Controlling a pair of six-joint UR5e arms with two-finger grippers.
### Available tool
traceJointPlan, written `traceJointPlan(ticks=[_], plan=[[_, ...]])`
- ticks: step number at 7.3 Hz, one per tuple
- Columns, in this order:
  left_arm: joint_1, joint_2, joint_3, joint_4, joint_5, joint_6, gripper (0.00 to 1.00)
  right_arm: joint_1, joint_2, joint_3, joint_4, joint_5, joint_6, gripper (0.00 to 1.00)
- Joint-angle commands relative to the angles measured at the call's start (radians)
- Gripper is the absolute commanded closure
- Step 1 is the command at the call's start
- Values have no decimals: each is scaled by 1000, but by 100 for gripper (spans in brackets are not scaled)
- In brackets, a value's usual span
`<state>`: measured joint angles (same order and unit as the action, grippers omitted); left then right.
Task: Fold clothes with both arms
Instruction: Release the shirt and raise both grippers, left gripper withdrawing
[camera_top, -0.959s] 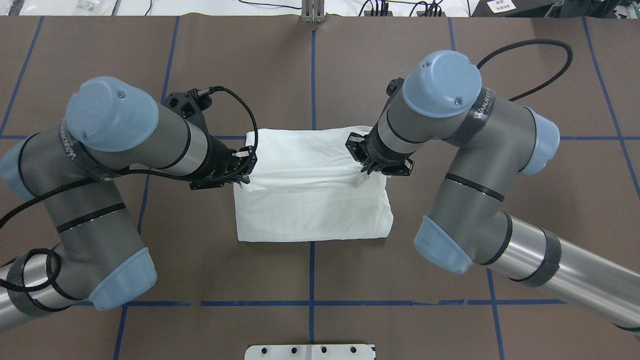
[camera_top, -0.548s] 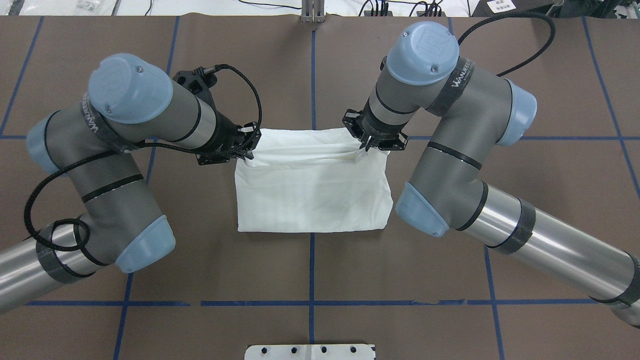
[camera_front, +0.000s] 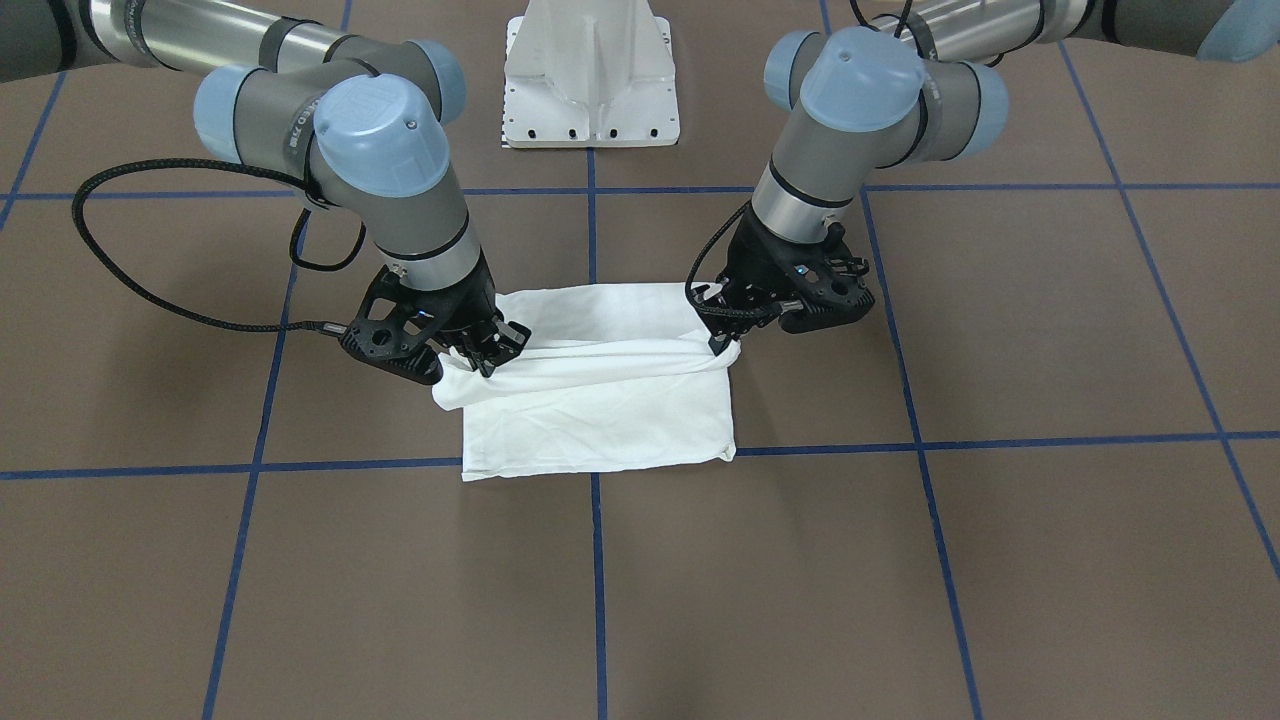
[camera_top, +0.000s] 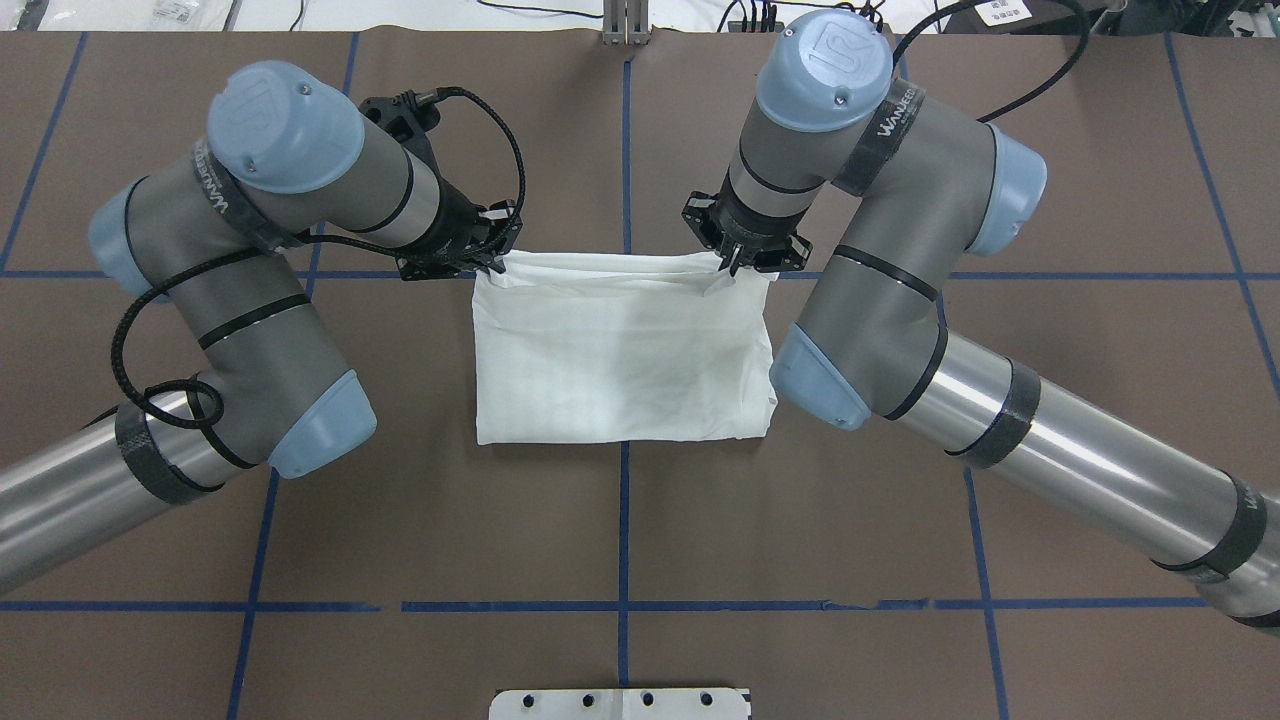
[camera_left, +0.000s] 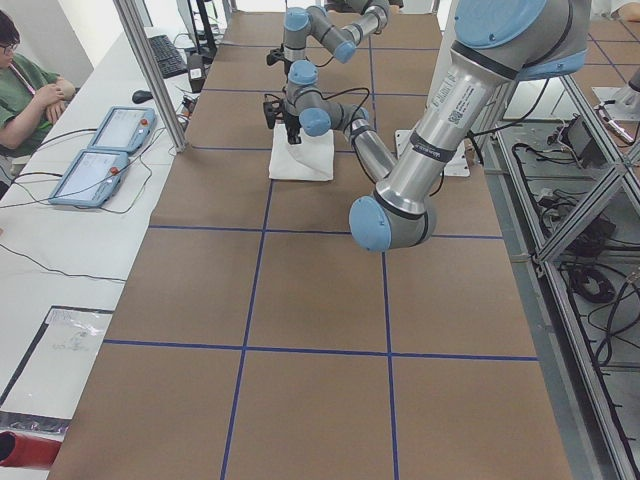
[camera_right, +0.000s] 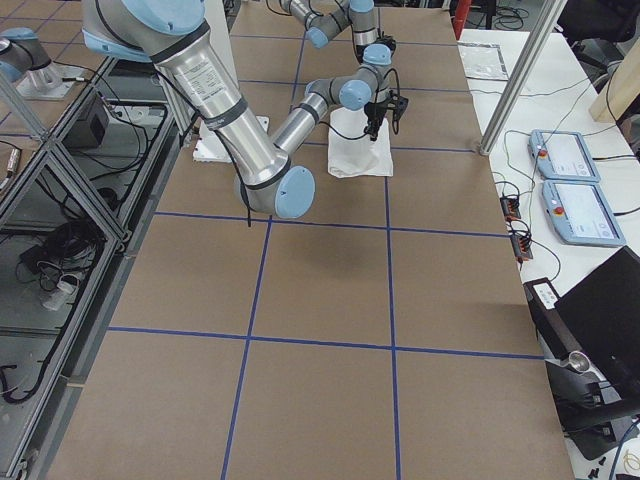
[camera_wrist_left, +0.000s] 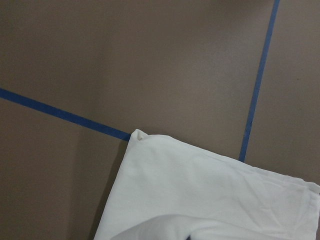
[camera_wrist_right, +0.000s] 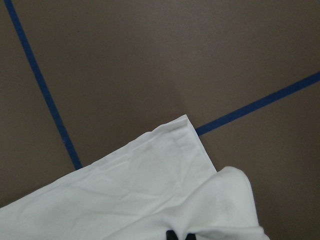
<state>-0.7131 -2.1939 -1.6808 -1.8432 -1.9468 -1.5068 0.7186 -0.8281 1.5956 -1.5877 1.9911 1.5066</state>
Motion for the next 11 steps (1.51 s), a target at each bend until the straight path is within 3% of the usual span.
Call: traceJointPlan(ticks=[1, 2, 3, 4, 9, 11], plan=[[-3, -7, 23, -18, 0, 2, 100, 7, 18, -22, 0, 0, -3, 100], [-3, -7, 24, -18, 2, 2, 100, 7, 24, -29, 0, 0, -2, 100], [-3, -7, 26, -18, 2, -7, 75, 8, 23, -31, 0, 0, 6, 67], [-3, -10, 36, -18, 6, -10, 1, 10, 24, -46, 3, -2, 11, 1], [-52, 22, 27, -10, -1, 10, 0, 12, 17, -42, 11, 12, -5, 0], [-86, 115, -60, 2, -30, 135, 0, -81, 12, -48, 31, -65, -8, 0]])
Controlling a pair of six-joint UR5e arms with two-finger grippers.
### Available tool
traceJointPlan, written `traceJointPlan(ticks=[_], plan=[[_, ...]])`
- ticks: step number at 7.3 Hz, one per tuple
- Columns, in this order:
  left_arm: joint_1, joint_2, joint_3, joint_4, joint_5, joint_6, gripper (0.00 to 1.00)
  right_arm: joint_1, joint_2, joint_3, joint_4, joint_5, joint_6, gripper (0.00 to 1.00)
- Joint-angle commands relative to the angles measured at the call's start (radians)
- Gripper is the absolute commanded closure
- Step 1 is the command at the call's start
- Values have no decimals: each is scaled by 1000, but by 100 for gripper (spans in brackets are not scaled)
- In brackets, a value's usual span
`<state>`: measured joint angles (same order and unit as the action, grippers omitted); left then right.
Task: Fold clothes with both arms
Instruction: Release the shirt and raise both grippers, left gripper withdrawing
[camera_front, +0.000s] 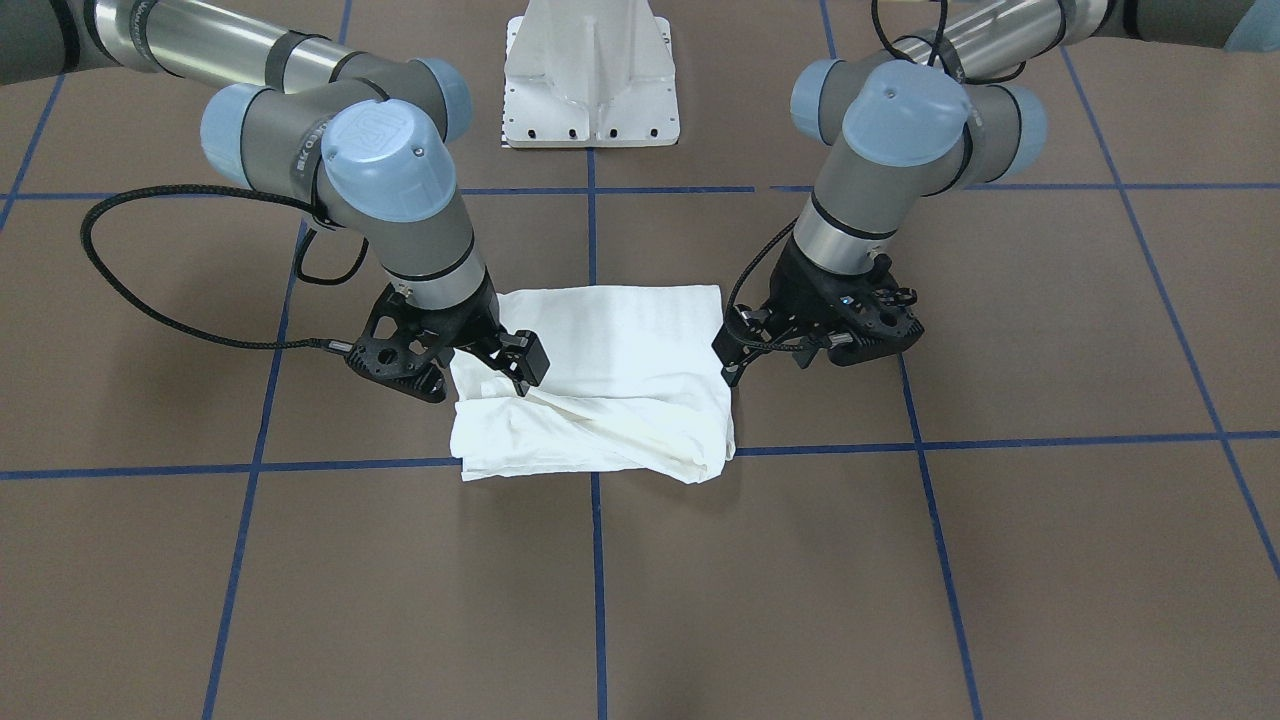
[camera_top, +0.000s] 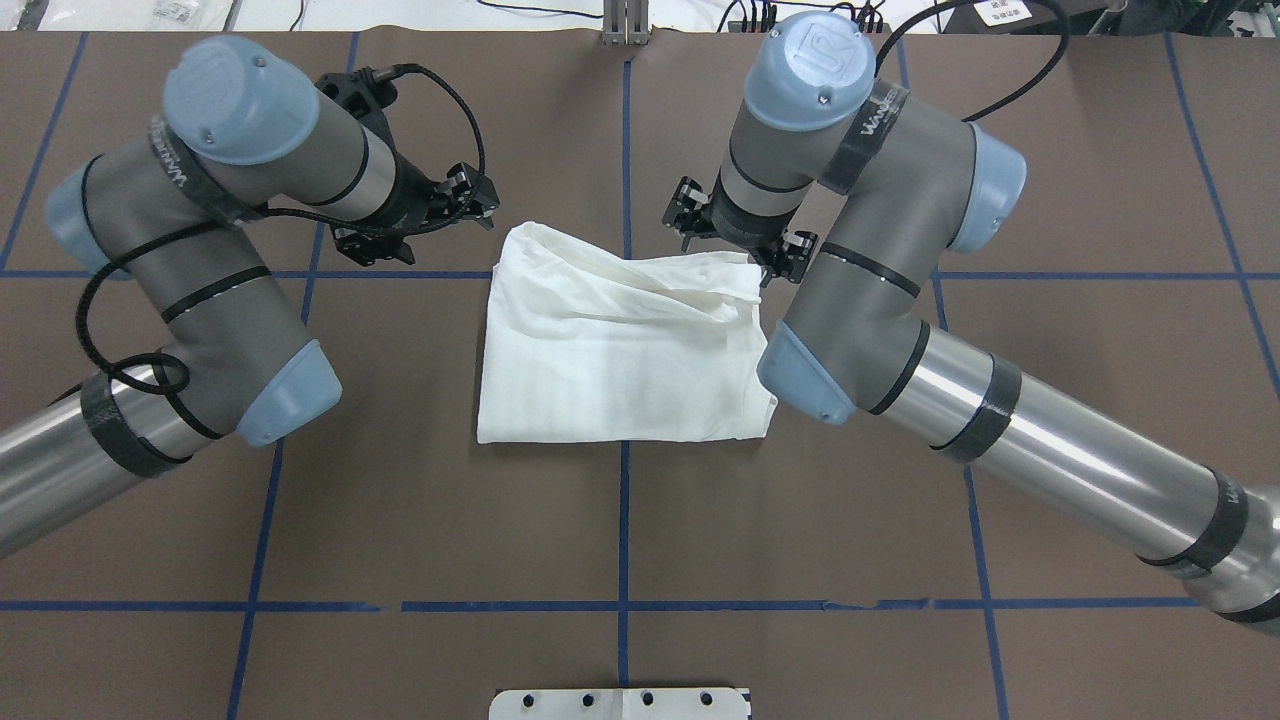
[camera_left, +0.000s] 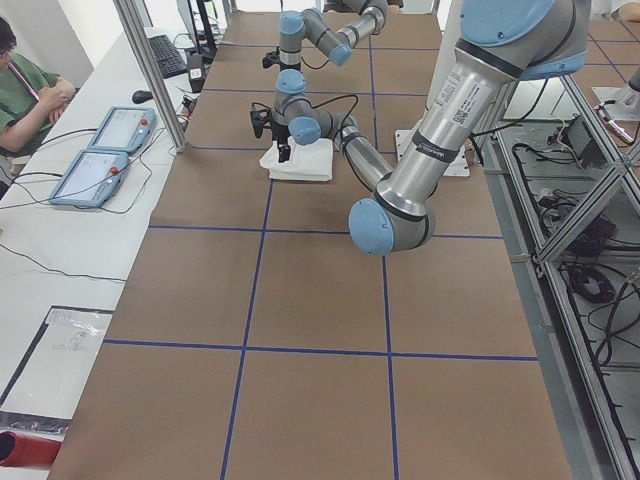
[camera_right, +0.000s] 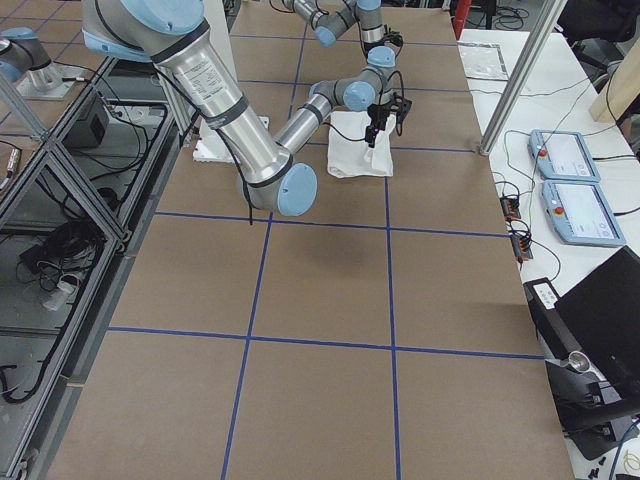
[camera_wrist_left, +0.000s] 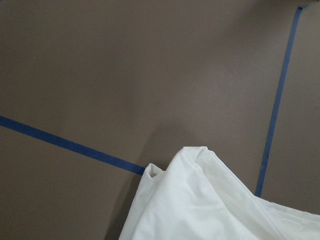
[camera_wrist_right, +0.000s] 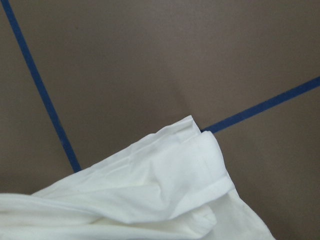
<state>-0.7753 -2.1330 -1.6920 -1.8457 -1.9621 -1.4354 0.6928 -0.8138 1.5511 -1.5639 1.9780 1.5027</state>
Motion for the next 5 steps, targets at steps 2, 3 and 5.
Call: traceJointPlan(ticks=[2, 3, 5], plan=[[-86, 138, -81, 5, -44, 180, 0, -117, 49, -76, 2, -111, -1, 0], [-122, 174, -103, 5, -67, 226, 0, -118, 120, -174, 7, -114, 1, 0], [-150, 189, -109, 6, -80, 257, 0, -116, 197, -299, 18, -128, -24, 0]])
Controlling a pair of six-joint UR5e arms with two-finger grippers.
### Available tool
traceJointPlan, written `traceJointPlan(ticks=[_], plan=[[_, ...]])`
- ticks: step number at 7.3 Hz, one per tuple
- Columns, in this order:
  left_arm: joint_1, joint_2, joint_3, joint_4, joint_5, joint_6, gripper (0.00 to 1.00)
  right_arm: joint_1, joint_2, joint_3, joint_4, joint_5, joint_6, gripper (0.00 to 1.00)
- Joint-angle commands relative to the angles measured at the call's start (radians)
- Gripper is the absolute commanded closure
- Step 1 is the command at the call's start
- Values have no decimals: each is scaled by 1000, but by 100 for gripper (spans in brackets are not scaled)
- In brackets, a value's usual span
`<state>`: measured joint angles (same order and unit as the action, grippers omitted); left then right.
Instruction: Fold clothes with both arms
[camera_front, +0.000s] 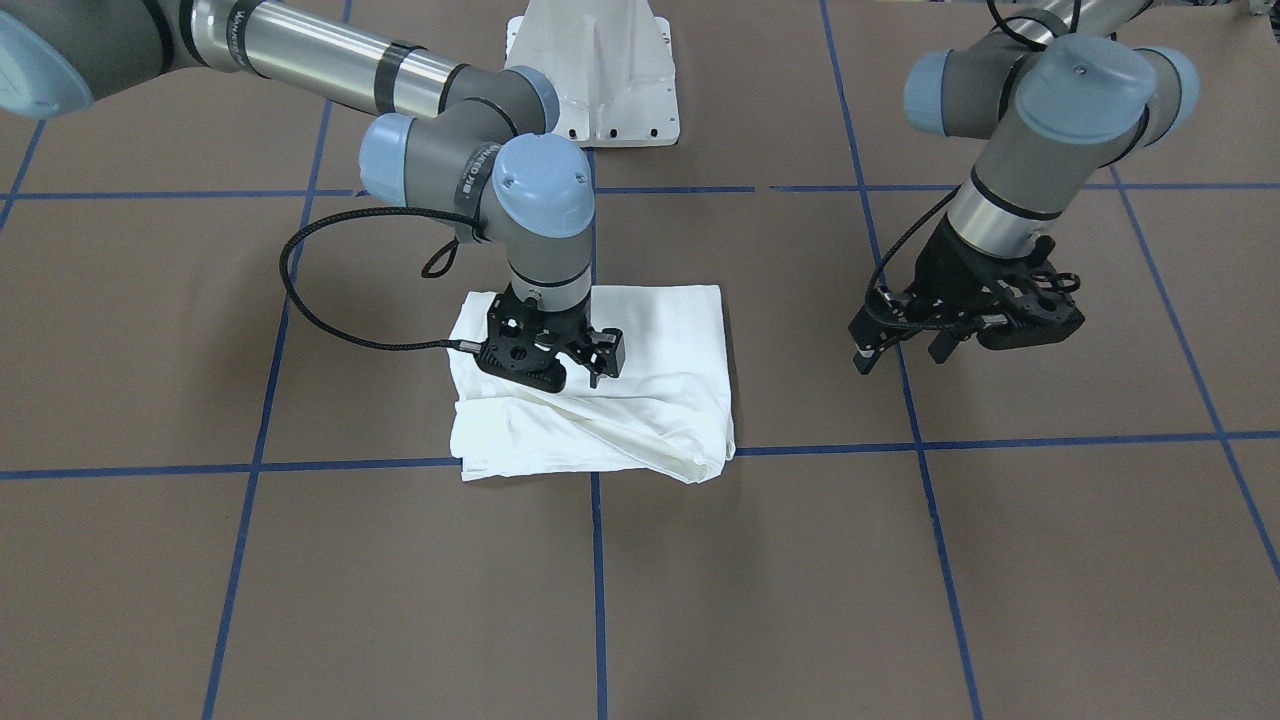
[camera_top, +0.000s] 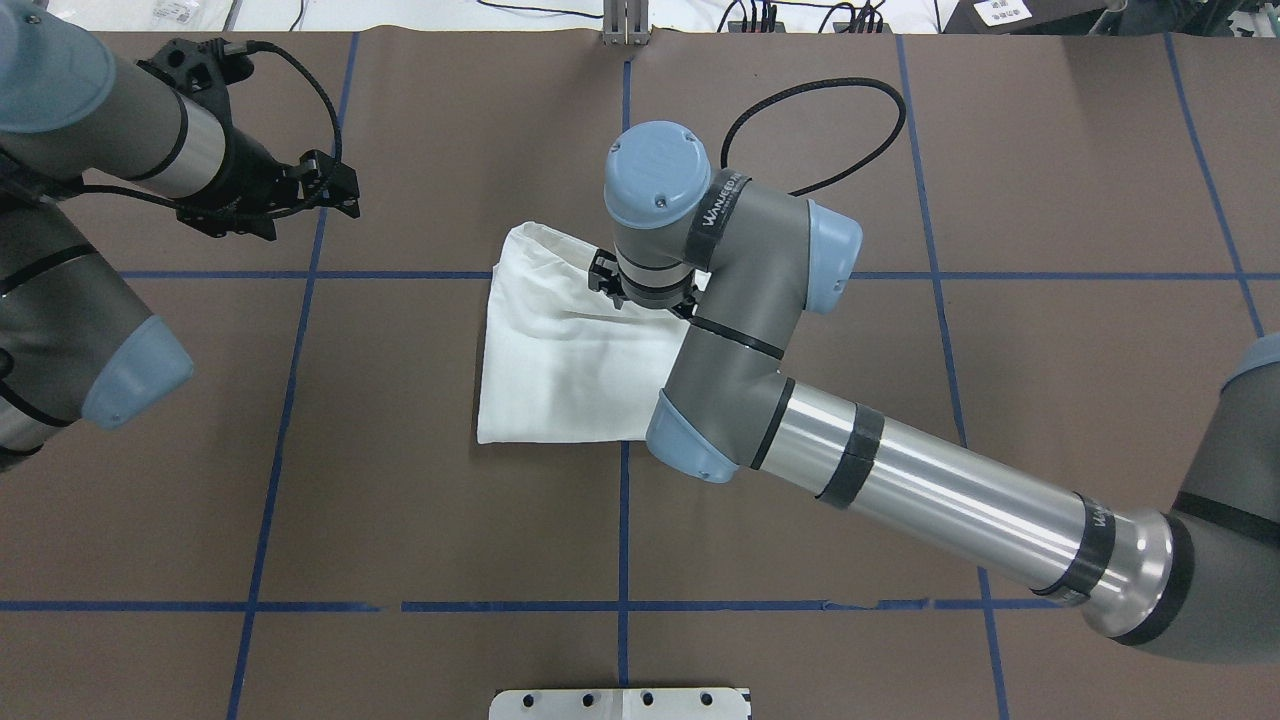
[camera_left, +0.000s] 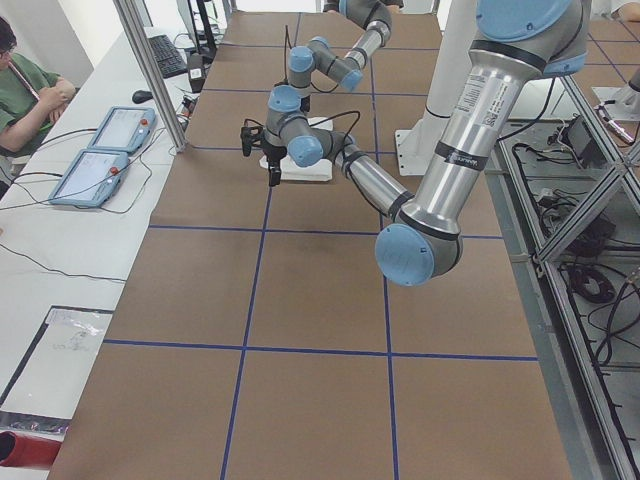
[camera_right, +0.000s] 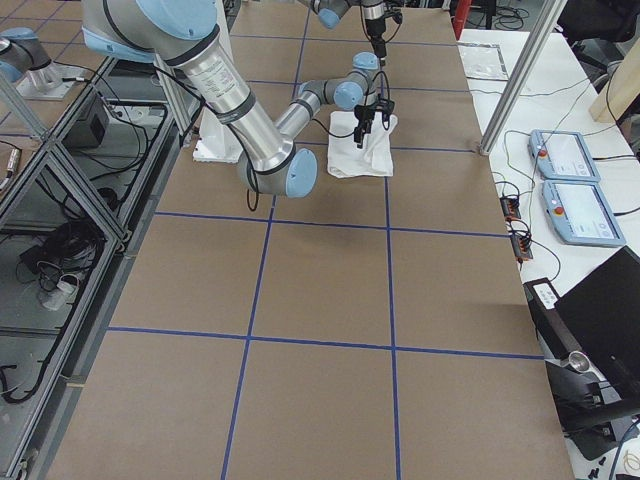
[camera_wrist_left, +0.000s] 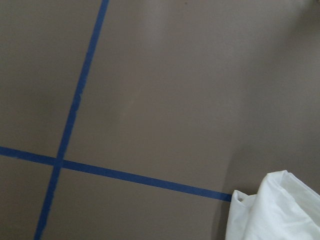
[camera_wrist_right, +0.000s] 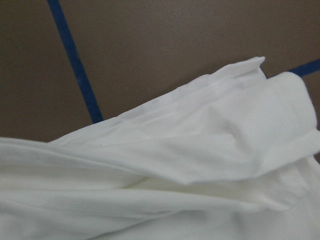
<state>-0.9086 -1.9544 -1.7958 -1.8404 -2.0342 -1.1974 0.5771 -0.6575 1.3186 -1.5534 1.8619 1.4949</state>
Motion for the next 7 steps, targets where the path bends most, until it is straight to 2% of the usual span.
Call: traceJointPlan(ticks=[1, 4, 6, 7], plan=[[-16, 11, -8, 1, -8, 18, 0, 1, 42, -93, 15, -15, -25, 0], [-18, 12, -20, 10, -8, 16, 0, 35, 77, -202, 97, -32, -108, 0], [-21, 11, -83, 90, -8, 15, 0, 66, 82, -328, 300, -96, -186, 0], [-23, 9, -100, 119, -8, 15, 0, 76, 102, -372, 356, -113, -202, 0]])
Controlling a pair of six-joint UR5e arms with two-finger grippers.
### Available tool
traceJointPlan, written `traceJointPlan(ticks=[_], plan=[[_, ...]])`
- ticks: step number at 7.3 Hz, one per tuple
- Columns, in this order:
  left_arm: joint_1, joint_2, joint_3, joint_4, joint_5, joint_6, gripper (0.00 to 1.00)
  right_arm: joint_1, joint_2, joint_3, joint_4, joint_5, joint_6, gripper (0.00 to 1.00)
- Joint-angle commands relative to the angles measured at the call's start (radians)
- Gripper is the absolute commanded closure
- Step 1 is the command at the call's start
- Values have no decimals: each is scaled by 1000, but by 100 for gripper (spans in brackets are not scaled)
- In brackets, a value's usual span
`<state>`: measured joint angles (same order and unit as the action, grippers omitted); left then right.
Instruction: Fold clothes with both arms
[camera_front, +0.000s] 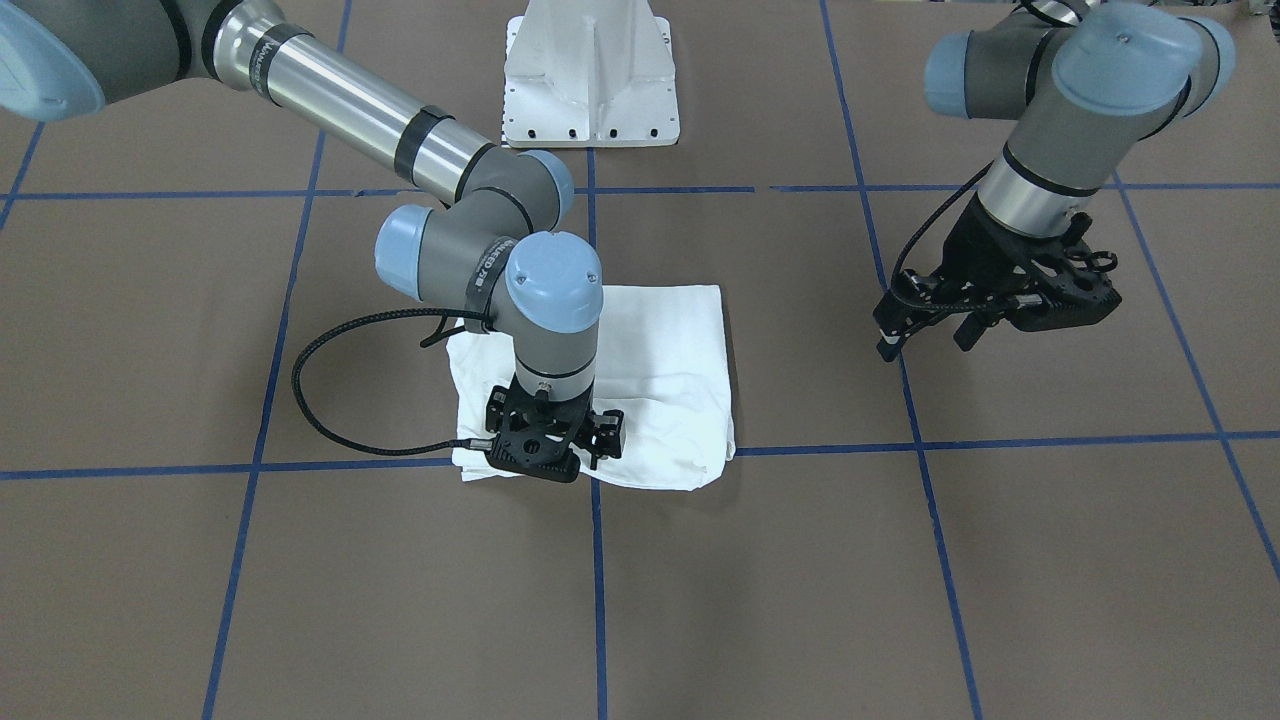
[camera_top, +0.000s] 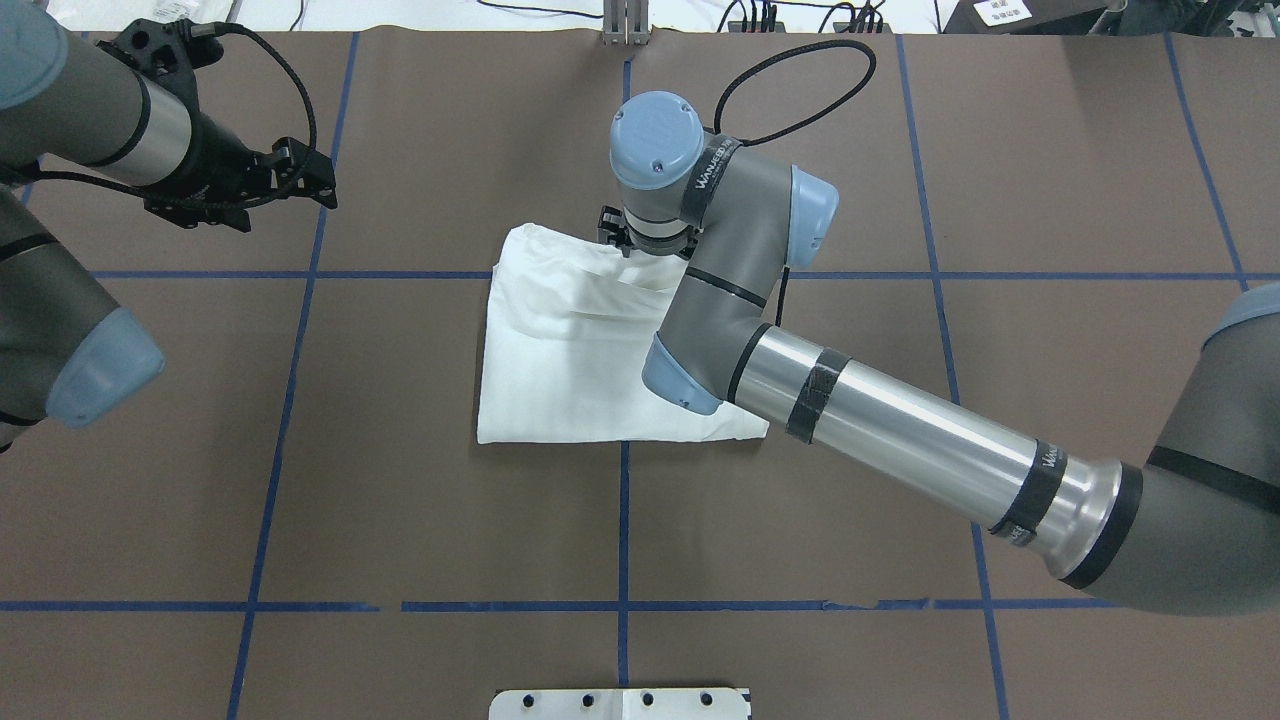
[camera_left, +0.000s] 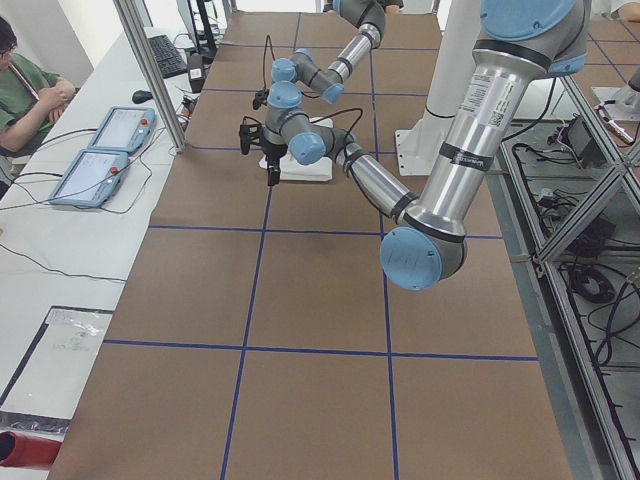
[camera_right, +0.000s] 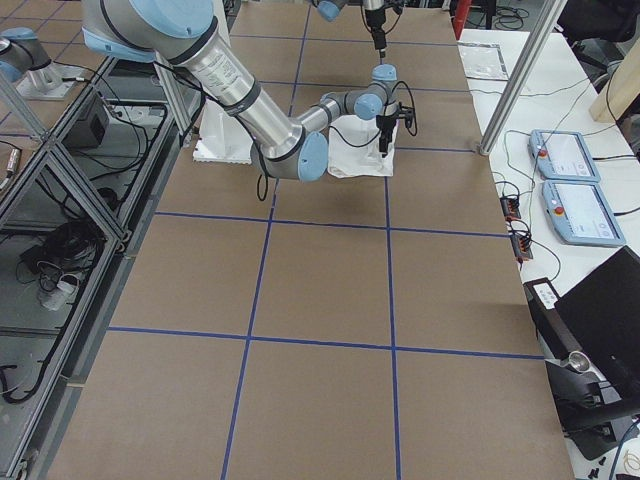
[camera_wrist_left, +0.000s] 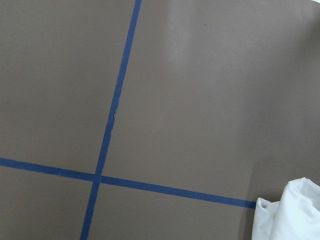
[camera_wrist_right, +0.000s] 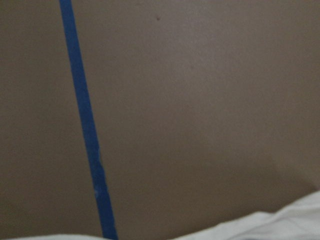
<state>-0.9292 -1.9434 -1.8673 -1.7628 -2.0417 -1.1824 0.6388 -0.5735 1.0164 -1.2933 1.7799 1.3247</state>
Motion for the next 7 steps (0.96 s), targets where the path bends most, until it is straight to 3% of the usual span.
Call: traceJointPlan(ticks=[1, 4, 5, 7], plan=[[-3, -3, -29, 42, 0, 1, 0, 30, 44, -70, 97, -31, -38, 0], [-32, -6, -26, 48, -2, 4, 0, 82, 50, -70, 86, -17, -116, 0], [-46, -5, -29, 48, -35, 21, 0, 85, 46, -62, 79, 36, -122, 0], [-51, -6, -29, 55, -49, 50, 0, 81, 44, 51, -123, 131, -122, 0]])
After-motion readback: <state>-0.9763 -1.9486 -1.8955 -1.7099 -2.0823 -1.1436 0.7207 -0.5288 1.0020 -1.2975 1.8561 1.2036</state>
